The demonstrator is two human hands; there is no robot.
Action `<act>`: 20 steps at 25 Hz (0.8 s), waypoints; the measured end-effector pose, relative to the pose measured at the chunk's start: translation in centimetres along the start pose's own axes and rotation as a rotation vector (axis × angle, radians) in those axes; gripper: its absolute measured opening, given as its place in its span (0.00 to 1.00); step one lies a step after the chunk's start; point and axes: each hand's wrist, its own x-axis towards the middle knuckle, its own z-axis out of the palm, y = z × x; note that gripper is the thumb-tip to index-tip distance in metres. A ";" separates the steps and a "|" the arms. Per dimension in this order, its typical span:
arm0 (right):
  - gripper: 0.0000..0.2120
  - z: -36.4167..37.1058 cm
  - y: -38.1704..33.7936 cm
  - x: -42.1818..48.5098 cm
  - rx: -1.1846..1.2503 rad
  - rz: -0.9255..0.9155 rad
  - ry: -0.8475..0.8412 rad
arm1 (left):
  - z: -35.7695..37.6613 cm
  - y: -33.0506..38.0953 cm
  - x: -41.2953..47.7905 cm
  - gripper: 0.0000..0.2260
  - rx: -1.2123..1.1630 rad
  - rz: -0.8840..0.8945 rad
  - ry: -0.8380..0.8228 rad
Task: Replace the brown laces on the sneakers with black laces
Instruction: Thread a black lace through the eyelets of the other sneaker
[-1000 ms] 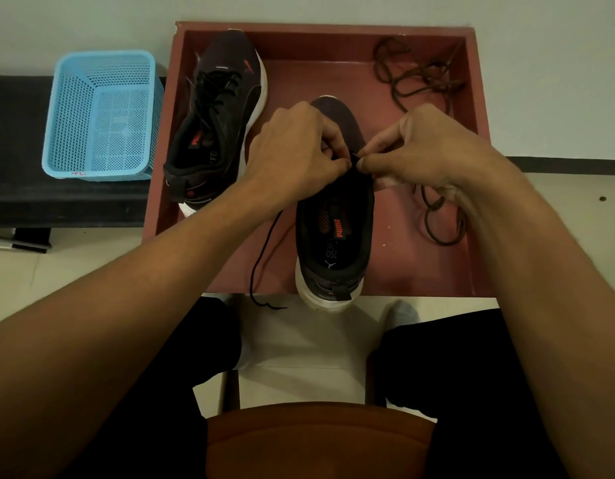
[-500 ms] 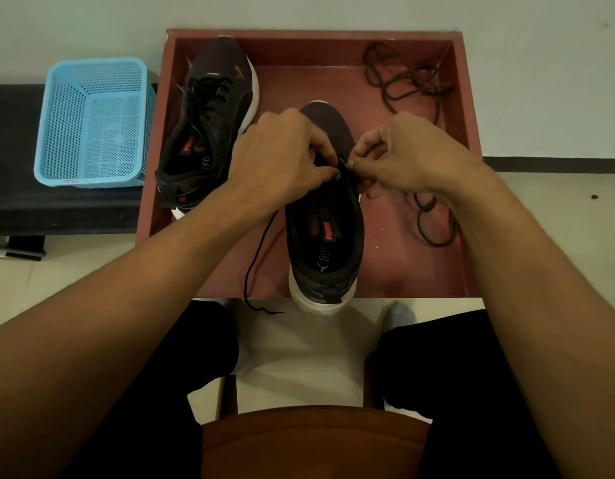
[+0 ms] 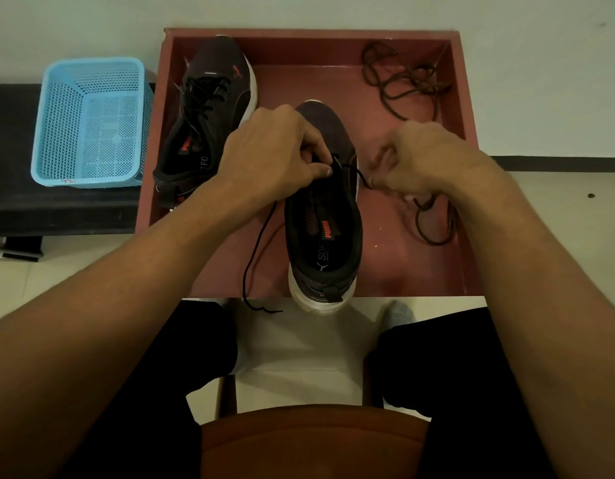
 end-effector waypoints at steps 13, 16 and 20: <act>0.04 0.2 0.5 0.0 -0.191 0.000 -0.113 | -0.9 0.1 -0.2 0.10 -0.029 0.027 -0.026; 0.05 -0.2 0.2 -0.3 -0.046 -0.098 -0.011 | -2.4 -0.5 -0.2 0.18 0.016 0.040 -0.007; 0.03 -0.6 -0.3 -0.8 0.097 -0.298 0.106 | -4.4 -1.3 -0.6 0.21 0.052 -0.140 -0.151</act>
